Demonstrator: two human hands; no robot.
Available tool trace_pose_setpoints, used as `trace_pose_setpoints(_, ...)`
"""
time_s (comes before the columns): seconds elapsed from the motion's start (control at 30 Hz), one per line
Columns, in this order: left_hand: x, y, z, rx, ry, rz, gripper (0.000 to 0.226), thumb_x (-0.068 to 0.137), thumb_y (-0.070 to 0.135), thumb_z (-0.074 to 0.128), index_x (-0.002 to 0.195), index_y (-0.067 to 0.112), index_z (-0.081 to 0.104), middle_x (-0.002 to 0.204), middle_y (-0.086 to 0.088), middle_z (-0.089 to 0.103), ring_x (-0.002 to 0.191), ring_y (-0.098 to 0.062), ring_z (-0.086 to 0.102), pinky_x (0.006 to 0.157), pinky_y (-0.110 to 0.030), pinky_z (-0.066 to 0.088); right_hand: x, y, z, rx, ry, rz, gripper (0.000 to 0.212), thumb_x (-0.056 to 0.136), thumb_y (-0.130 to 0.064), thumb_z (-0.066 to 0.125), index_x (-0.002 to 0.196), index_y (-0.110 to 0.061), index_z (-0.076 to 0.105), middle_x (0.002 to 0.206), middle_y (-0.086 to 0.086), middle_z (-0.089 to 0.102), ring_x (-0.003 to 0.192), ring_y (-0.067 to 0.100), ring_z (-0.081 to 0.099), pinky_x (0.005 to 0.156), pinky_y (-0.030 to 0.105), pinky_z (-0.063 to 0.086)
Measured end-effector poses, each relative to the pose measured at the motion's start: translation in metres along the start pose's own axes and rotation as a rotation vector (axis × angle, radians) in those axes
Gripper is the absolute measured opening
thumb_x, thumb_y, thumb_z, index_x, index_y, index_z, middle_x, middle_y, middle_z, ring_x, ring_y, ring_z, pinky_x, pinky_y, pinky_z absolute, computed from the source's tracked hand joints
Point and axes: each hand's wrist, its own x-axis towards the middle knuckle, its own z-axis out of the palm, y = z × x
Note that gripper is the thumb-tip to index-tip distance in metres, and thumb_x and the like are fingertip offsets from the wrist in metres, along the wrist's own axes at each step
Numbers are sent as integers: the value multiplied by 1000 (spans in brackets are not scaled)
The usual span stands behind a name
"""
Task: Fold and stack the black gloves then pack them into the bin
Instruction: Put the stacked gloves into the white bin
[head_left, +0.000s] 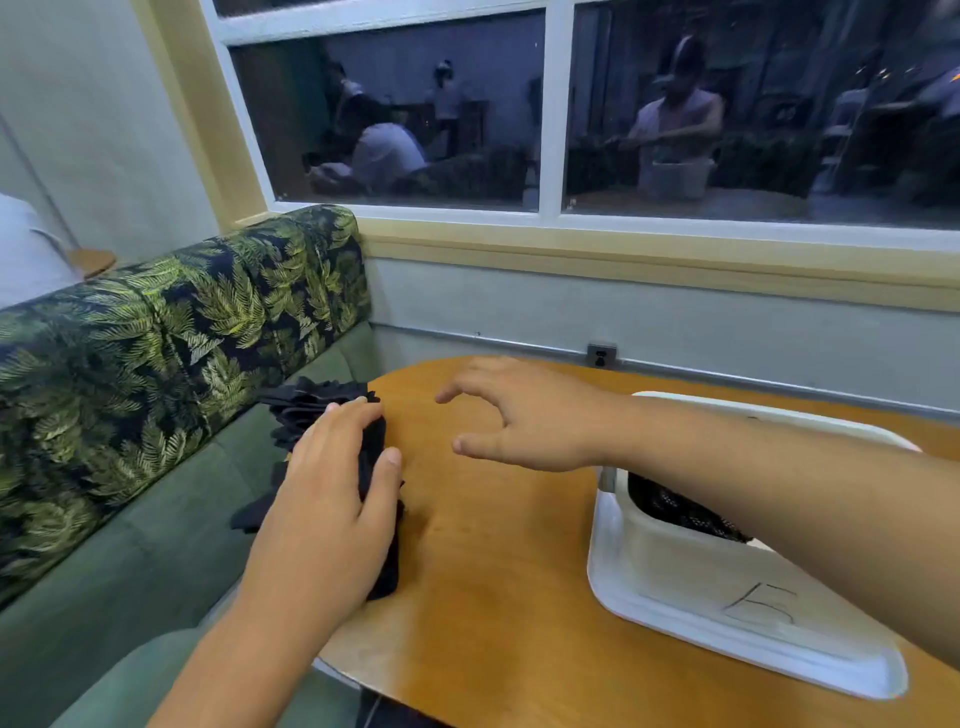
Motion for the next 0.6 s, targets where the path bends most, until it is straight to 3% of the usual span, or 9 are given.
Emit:
trace_pose_setpoints(0.1, -1, -35, -22, 11, 62, -118, 41, 110, 42, 43, 150, 37, 47, 149, 21, 48, 147, -5, 37, 110, -37, 39, 27, -24, 21, 169, -93, 110, 48, 104, -50, 63, 147, -28, 59, 149, -8, 58, 133, 14, 55, 104, 31, 45)
trace_pose_setpoints(0.17, 4, -60, -34, -15, 97, -248, 37, 110, 43, 45, 146, 38, 50, 143, 19, 51, 140, -10, 44, 102, -41, 41, 43, -37, 35, 338, -155, 264, 49, 105, -52, 61, 146, -24, 60, 142, -3, 63, 126, 18, 60, 108, 38, 50)
trace_pose_setpoints(0.23, 9, -85, -42, -83, 93, -402, 34, 108, 46, 49, 140, 37, 54, 142, 16, 55, 137, -16, 50, 102, -44, 42, 56, -45, 49, 531, -240, 438, 59, 102, -61, 61, 146, -23, 57, 130, 3, 64, 115, 21, 62, 104, 46, 56)
trace_pose_setpoints(0.27, 11, -94, -43, -120, 89, -452, 35, 106, 50, 51, 138, 36, 57, 141, 14, 58, 137, -17, 52, 104, -45, 43, 61, -49, 57, 626, -290, 530, 68, 99, -67, 62, 151, -23, 53, 134, 6, 60, 115, 24, 62, 102, 47, 59)
trace_pose_setpoints(0.33, 11, -101, -42, -148, 96, -452, 36, 104, 52, 53, 136, 35, 59, 139, 15, 60, 134, -15, 54, 105, -43, 44, 67, -56, 78, 752, -376, 697, 89, 91, -78, 63, 160, -27, 42, 145, 11, 52, 119, 31, 63, 100, 50, 61)
trace_pose_setpoints(0.43, 12, -94, -31, -83, 54, -296, 32, 109, 41, 51, 139, 36, 59, 137, 21, 57, 118, -12, 59, 97, -34, 44, 71, -61, 116, 866, -497, 860, 110, 81, -87, 64, 166, -26, 29, 145, 22, 49, 121, 41, 63, 102, 58, 57)
trace_pose_setpoints(0.5, 14, -96, -19, -36, -85, -260, 38, 110, 44, 48, 145, 34, 58, 143, 17, 58, 127, -13, 58, 99, -32, 45, 73, -63, 133, 932, -518, 902, 111, 79, -89, 64, 164, -26, 31, 143, 22, 50, 125, 40, 61, 104, 59, 55)
trace_pose_setpoints(0.6, 8, -111, -1, 26, -336, -279, 61, 106, 65, 40, 161, 38, 40, 165, 15, 39, 157, -14, 30, 123, -41, 36, 77, -64, 144, 1030, -494, 898, 85, 82, -80, 69, 143, -23, 51, 132, 14, 57, 122, 33, 62, 106, 58, 54)
